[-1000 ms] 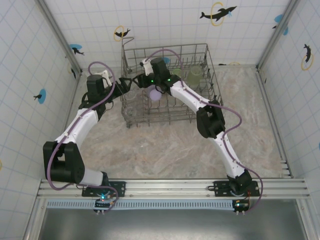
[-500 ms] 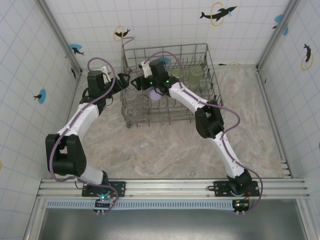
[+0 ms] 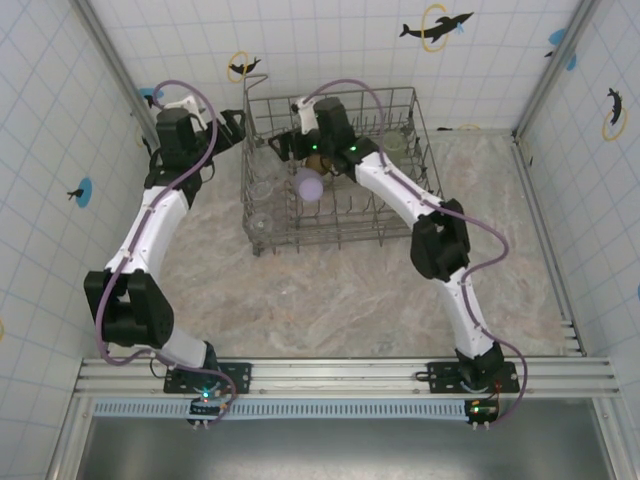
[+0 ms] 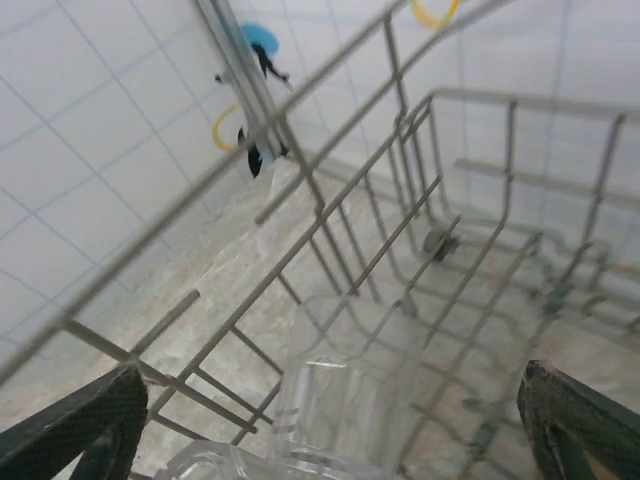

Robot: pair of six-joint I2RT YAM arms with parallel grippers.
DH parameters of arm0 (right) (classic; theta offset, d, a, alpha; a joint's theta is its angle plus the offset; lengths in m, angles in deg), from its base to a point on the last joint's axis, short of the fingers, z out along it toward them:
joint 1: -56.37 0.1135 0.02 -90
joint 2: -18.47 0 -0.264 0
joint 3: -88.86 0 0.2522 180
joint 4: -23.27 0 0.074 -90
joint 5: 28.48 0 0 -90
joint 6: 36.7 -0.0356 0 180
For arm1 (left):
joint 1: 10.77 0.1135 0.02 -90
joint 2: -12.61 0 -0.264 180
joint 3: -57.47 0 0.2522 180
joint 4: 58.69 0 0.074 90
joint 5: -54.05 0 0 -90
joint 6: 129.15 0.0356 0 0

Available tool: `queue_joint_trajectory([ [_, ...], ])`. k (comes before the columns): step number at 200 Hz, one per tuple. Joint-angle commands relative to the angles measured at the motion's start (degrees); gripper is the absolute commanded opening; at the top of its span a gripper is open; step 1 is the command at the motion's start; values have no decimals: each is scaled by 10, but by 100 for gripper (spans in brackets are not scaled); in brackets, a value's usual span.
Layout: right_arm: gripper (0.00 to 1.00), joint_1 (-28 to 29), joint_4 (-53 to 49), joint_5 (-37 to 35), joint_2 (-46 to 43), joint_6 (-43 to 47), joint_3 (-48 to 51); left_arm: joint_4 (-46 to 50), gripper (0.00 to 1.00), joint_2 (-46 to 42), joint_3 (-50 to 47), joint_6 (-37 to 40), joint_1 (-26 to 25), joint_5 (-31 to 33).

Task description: Load the cups into the dish rack

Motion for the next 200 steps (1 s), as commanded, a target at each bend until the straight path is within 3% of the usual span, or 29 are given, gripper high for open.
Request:
queue_joint_trajectory([
  [1,99,-21,-29,-26,-80,15,30,32,97,31,64,33,-17,4],
  [35,99,-43,-80,-48,-151,49,106,144,97,136,239,77,-49,-27],
  [58,99,-63,-75,-46,-206,54,190,244,97,244,413,108,-62,-43],
  [75,99,-80,-62,-40,-248,56,263,267,95,305,497,115,-64,-65],
  [95,99,-105,-33,-29,-300,52,353,228,87,314,477,133,-65,-89],
  [110,99,-129,-10,-18,-333,41,414,208,84,315,453,168,-72,-71],
  [161,99,-182,34,8,-390,19,518,253,80,359,451,234,-107,-45],
  [200,99,-186,46,16,-406,9,549,323,80,389,452,295,-133,55],
])
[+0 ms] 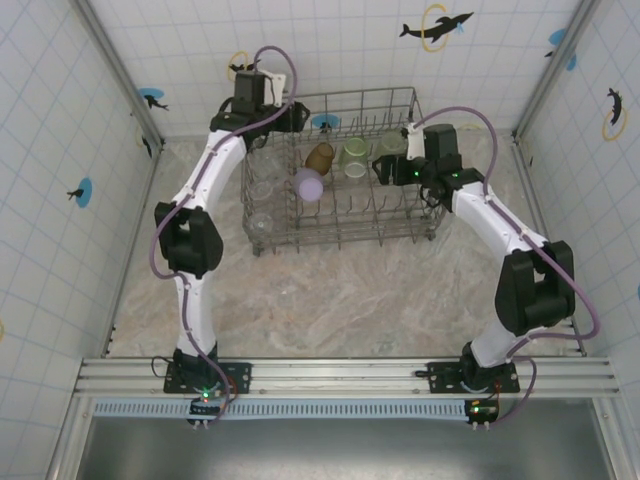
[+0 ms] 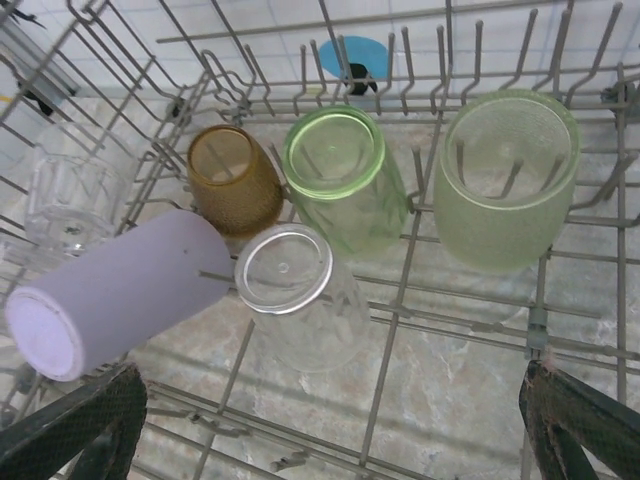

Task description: Load the cups into the dish rack

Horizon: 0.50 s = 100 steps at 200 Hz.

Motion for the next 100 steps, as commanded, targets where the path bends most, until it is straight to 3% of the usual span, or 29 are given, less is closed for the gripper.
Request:
queue_joint_trajectory([
  [1,99,0,33,15,-27,-11,28,64,80,22,0,60,-11,73],
  [65,99,0,51,13,-56,-24,71,101,84,47,-11,77,-10,205],
  [100,99,0,66,12,-75,-32,100,94,95,48,-17,87,-4,251],
])
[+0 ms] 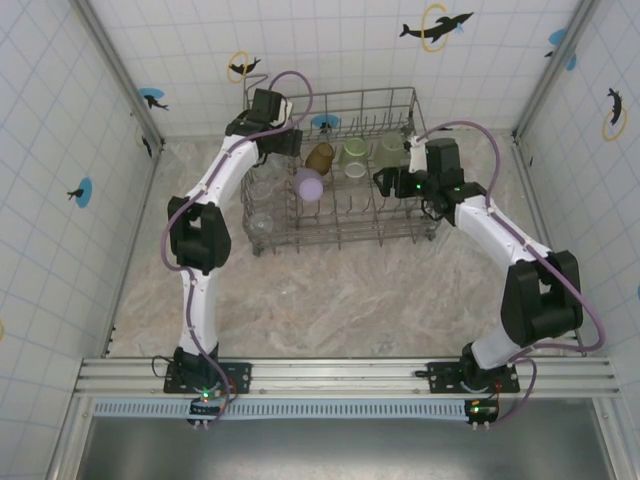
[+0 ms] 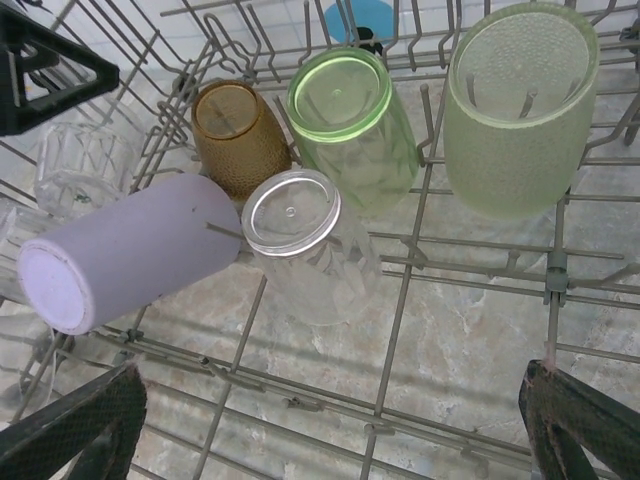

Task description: Load the cups into the dish rack

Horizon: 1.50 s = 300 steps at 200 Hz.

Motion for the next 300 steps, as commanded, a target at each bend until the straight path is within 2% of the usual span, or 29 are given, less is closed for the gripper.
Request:
queue_joint_trajectory([
  [1,99,0,38,4,-33,-9,23,9,95,12,-5,22,7,55],
  [71,99,2,49,10,-44,-16,48,52,96,76,16,57,9,69],
  [122,99,3,57,11,-35,-22,48,69,86,74,-4,68,9,88],
  [148,99,3,62,5,-36,-25,48,74,76,61,-11,61,9,78],
  [198,99,7,66,10,-29,-32,38,71,70,18,-14,59,3,68],
  [236,99,11,66,11,-30,-34,32,77,54,11,-34,67,3,76],
  [255,99,13,64,11,-32,-34,29,82,55,13,-35,67,2,82],
  [277,99,15,64,11,-33,-35,29,85,66,19,-31,72,2,94],
  [300,99,17,63,10,-33,-35,26,88,72,26,-27,74,2,95],
])
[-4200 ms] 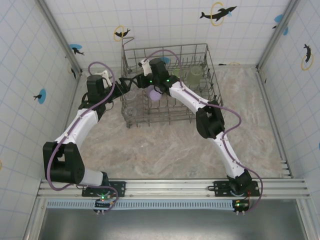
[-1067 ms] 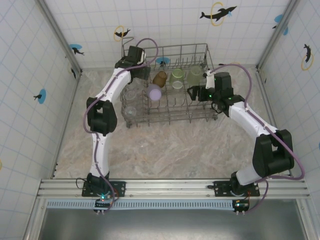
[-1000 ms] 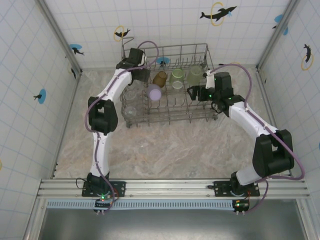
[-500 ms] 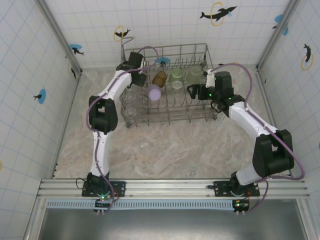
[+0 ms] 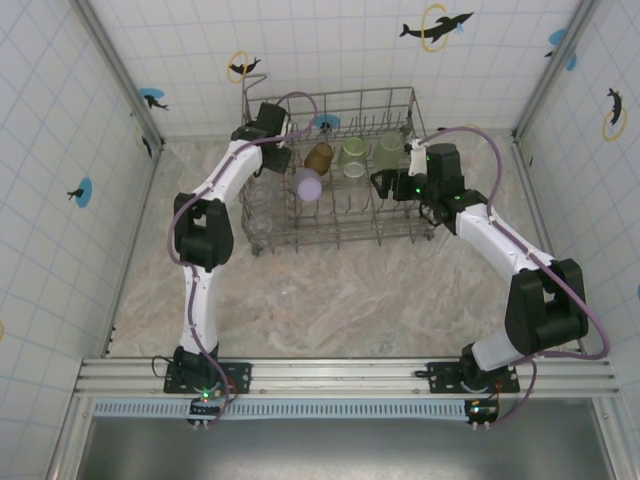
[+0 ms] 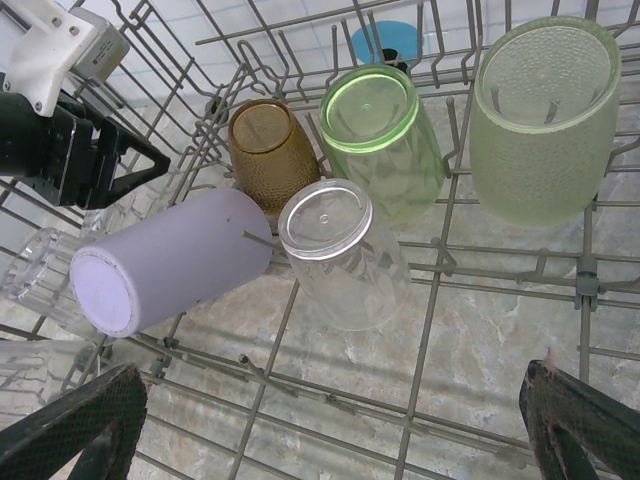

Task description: Load the cups into the dish rack

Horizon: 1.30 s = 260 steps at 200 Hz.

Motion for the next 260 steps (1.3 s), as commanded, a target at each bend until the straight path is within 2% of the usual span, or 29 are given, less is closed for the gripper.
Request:
queue_joint_trajectory([
  [1,99,5,15,2,-9,-3,-10,36,72,-1,-1,11,0,11],
  [24,99,7,15,1,-9,-4,-13,42,73,5,0,15,1,11],
  [84,99,13,18,11,-2,-5,-24,44,47,-9,0,9,0,-23],
  [111,99,21,29,68,17,34,-40,57,42,-21,14,-13,-4,-52],
  [118,99,25,35,107,25,57,-46,60,43,-26,17,-21,-6,-61],
  [134,99,38,20,145,54,100,-80,63,51,-42,24,-44,-10,-85],
  [163,99,55,25,193,113,135,-134,48,84,-89,19,-100,-13,-101],
  [169,99,56,34,203,124,134,-141,44,89,-99,17,-110,-13,-101],
  [194,99,71,44,226,171,151,-180,10,97,-157,-15,-148,-13,-76],
  [227,99,85,59,244,229,173,-229,-57,97,-230,-83,-171,-13,19],
  [260,99,90,47,255,282,192,-294,-67,97,-237,-92,-172,-13,105],
])
